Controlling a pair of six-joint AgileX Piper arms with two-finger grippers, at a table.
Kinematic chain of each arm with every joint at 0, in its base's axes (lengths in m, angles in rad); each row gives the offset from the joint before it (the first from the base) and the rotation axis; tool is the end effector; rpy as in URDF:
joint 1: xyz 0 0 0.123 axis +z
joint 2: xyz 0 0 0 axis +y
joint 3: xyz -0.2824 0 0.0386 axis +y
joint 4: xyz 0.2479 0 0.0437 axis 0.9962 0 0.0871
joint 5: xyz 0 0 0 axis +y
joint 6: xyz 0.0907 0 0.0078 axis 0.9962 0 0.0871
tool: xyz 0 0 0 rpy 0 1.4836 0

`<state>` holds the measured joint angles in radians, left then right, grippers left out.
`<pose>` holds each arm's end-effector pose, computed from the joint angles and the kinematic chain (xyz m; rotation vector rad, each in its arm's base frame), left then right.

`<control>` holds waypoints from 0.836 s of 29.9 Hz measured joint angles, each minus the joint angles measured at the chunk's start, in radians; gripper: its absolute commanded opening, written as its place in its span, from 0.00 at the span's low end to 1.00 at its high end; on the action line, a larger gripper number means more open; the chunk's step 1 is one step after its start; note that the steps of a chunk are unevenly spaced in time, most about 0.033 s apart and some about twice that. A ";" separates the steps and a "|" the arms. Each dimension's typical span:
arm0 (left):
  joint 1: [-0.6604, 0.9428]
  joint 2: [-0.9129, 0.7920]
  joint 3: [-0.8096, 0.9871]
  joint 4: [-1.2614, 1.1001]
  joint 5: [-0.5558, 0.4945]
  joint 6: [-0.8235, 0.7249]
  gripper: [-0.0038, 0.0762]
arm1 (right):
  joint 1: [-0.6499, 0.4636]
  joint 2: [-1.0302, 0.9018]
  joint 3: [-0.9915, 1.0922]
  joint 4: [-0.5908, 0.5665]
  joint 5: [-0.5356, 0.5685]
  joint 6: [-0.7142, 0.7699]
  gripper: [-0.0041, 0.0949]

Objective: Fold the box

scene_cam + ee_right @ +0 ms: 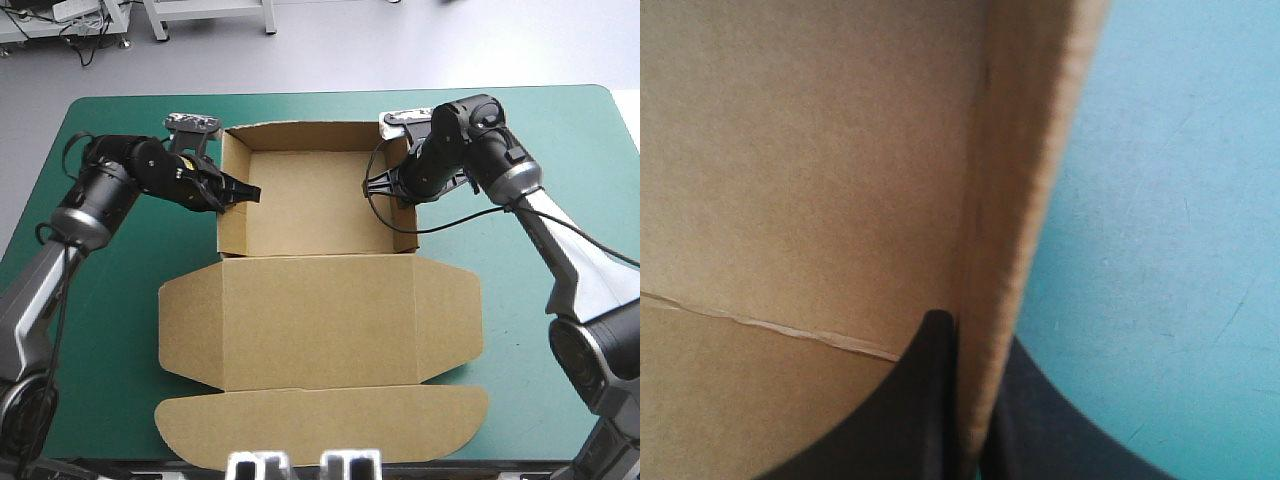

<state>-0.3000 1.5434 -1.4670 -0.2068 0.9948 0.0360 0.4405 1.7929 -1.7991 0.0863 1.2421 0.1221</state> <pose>0.3122 -0.1130 0.3568 0.3522 2.5401 -0.3664 0.3447 0.1707 0.3524 -0.4214 2.7143 0.2791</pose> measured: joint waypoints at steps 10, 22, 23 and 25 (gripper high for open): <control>-0.002 0.249 -0.053 0.038 -0.070 -0.013 0.04 | -0.051 0.158 0.001 0.039 -0.068 0.019 0.04; -0.008 0.394 -0.251 0.071 0.048 -0.014 0.04 | -0.080 0.190 -0.001 0.028 -0.095 -0.010 0.19; -0.010 0.405 -0.269 0.073 0.056 -0.013 0.05 | -0.078 0.190 -0.001 0.011 -0.091 -0.013 0.22; -0.014 0.422 -0.303 0.073 0.067 -0.010 0.09 | -0.076 0.191 -0.001 -0.020 -0.092 -0.025 0.30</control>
<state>-0.3136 1.9651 -1.7699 -0.1340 1.0621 0.0257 0.3645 1.9842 -1.8001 0.0664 1.1503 0.0969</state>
